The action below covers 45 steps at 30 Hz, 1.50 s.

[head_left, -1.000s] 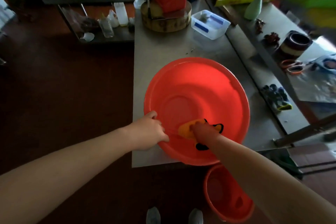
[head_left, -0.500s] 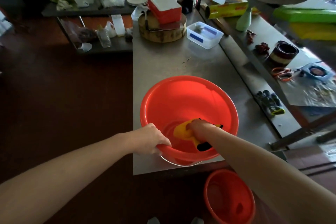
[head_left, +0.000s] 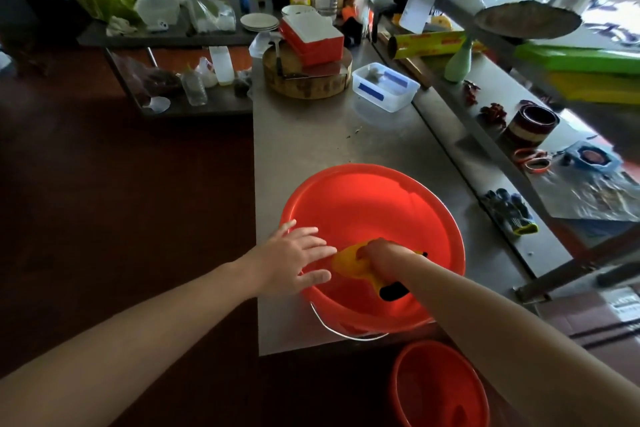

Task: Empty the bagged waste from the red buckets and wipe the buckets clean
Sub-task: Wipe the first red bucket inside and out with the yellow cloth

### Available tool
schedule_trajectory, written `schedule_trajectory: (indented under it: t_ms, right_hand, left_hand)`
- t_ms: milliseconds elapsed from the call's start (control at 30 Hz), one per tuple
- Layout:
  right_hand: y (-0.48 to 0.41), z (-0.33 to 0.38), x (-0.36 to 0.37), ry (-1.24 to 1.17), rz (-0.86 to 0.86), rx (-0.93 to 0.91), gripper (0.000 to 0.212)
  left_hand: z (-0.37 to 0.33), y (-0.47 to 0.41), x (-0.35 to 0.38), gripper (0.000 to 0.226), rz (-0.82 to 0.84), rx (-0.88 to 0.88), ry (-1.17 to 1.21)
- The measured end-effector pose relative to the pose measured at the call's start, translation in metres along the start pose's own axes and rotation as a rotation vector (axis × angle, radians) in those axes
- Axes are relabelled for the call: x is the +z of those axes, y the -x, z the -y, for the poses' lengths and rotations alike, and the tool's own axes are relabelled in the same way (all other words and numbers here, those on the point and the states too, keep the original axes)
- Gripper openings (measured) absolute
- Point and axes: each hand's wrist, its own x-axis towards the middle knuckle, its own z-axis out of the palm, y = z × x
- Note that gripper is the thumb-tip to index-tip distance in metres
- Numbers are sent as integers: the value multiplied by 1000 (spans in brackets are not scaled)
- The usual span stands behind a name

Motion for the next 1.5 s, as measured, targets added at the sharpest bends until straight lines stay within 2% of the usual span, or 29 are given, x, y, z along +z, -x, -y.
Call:
schedule_trajectory:
  t_ms: [33, 100, 167, 200, 267, 367, 433, 600, 833, 967, 1167, 1333, 1500]
  right_hand:
    - [-4, 0, 1, -26, -55, -11, 28]
    - [-10, 4, 3, -2, -42, -18, 29]
    - [-17, 9, 3, 69, -6, 6, 47]
    - [-22, 6, 4, 96, -13, -9, 50]
    - [-39, -7, 4, 179, -24, -86, 46]
    - [-65, -19, 5, 281, -46, -166, 59]
    - [-77, -18, 3, 315, -43, -219, 61]
    - [-110, -13, 8, 213, -106, -239, 51]
    - [-165, -10, 47, 283, -53, -269, 54]
    - [-183, -9, 82, 147, -127, -233, 70]
    - [-201, 13, 98, 121, -171, -190, 69]
    - [-214, -1, 94, 101, -168, -198, 68]
    - [-215, -26, 89, -6, -164, -103, 66]
  left_hand:
    - [3, -3, -3, 69, -21, -15, -32]
    - [8, -11, -7, 65, -68, -32, -69]
    - [14, -22, -8, 62, -109, -43, -95]
    - [17, -28, -7, 60, -124, -49, -94]
    - [25, -42, -5, 59, -149, -61, -74]
    - [35, -61, 2, 57, -181, -104, -62]
    - [37, -70, 7, 57, -205, -154, -26]
    - [46, -93, 7, 55, -239, -231, -71]
    - [47, -98, 15, 53, -285, -268, -105]
    - [48, -99, 16, 52, -295, -274, -81]
    - [51, -97, 20, 63, -220, -246, -163]
    - [54, -98, 18, 57, -191, -236, -172]
    - [53, -97, 18, 48, -189, -246, -140]
